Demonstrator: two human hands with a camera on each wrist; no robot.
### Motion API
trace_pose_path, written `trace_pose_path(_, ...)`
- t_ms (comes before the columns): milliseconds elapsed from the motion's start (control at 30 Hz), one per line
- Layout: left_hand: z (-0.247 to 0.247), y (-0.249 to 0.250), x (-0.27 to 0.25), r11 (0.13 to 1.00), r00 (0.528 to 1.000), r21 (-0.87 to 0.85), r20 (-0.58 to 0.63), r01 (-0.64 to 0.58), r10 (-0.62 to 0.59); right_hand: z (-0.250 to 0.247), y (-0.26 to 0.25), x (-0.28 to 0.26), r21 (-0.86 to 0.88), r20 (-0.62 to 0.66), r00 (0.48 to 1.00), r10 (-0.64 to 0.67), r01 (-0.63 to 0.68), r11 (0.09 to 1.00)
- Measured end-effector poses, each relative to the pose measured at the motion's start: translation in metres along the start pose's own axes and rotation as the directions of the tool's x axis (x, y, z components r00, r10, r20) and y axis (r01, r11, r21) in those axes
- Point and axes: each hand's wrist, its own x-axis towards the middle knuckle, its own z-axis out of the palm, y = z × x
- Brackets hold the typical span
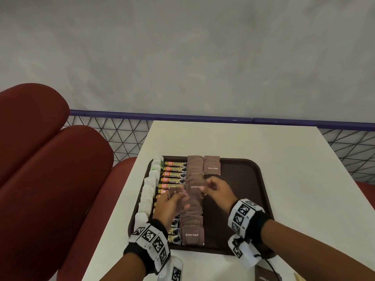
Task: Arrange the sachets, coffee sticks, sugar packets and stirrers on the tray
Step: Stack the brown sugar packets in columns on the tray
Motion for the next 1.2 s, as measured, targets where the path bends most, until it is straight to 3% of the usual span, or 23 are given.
trace_pose_path(100, -0.003, 0.005, 0.001, 0.995, 1.0, -0.095, -0.006, 0.023, -0.024, -0.02, 0.006, 0.019, -0.092, -0.243, 0.966, 0.094, -0.119, 0.989)
trace_pose_path(167, -0.01, 0.004, 0.004, 0.996, 0.999, -0.086, -0.035, 0.038, -0.041, -0.032, 0.009, 0.031, -0.143, -0.299, 0.94, 0.163, -0.213, 0.967)
trace_pose_path(267, -0.018, 0.001, 0.007, 0.999, 0.996, 0.0, -0.067, 0.054, -0.054, -0.041, 0.015, 0.049, -0.201, -0.312, 0.923, 0.224, -0.295, 0.934)
trace_pose_path(400, -0.025, 0.002, 0.007, 0.99, 0.997, 0.142, -0.073, -0.026, 0.036, -0.036, 0.021, 0.065, -0.232, -0.317, 0.907, 0.277, -0.357, 0.905)
trace_pose_path(500, -0.028, 0.007, 0.006, 0.984, 0.994, 0.162, -0.069, -0.07, 0.082, -0.029, 0.024, 0.071, -0.287, -0.32, 0.898, 0.301, -0.395, 0.873)
trace_pose_path(700, -0.04, 0.007, 0.006, 0.982, 0.993, 0.187, -0.105, -0.04, 0.06, -0.023, 0.025, 0.077, -0.424, -0.352, 0.887, 0.298, -0.435, 0.795)
trace_pose_path(900, -0.042, 0.008, 0.005, 0.969, 0.986, 0.24, -0.134, -0.062, 0.097, -0.022, 0.022, 0.075, -0.534, -0.358, 0.905, 0.228, -0.399, 0.745)
trace_pose_path(1100, -0.039, 0.008, 0.0, 0.975, 0.989, 0.218, -0.13, -0.046, 0.075, -0.022, 0.018, 0.061, -0.497, -0.442, 0.893, 0.082, -0.32, 0.807)
trace_pose_path(1200, -0.033, 0.009, -0.004, 0.979, 0.99, 0.195, -0.113, -0.057, 0.08, -0.02, 0.011, 0.048, -0.499, -0.386, 0.923, -0.003, -0.206, 0.842)
